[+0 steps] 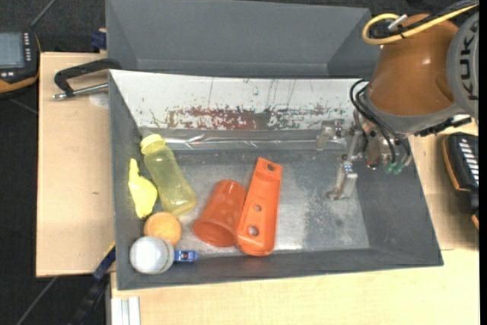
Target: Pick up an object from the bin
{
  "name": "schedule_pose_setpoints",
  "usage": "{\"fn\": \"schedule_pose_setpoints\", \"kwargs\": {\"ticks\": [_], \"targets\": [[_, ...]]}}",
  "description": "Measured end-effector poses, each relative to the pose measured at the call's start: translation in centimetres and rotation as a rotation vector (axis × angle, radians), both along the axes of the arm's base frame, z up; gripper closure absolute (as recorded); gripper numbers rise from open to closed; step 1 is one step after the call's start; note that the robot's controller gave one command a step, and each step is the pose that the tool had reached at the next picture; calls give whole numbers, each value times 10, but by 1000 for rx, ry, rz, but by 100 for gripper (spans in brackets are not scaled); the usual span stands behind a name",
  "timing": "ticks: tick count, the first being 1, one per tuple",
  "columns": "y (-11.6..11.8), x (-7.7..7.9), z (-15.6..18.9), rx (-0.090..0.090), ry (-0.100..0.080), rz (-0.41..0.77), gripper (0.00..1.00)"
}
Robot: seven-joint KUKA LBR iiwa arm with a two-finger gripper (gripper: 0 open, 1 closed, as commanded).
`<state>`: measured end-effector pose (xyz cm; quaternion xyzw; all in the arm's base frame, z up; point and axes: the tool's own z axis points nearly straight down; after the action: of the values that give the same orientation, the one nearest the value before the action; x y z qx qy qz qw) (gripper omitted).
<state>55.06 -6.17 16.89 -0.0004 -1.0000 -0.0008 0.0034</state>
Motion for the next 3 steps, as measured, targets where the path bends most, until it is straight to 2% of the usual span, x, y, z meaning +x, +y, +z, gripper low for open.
{"fn": "schedule_pose_setpoints", "kwargs": {"ticks": [1,2,3], "targets": [[0,2,5,-1,-9,1,0],[10,4,-38,-1,-13,50,0],[41,-10,-71,0,-4,187,0]]}}
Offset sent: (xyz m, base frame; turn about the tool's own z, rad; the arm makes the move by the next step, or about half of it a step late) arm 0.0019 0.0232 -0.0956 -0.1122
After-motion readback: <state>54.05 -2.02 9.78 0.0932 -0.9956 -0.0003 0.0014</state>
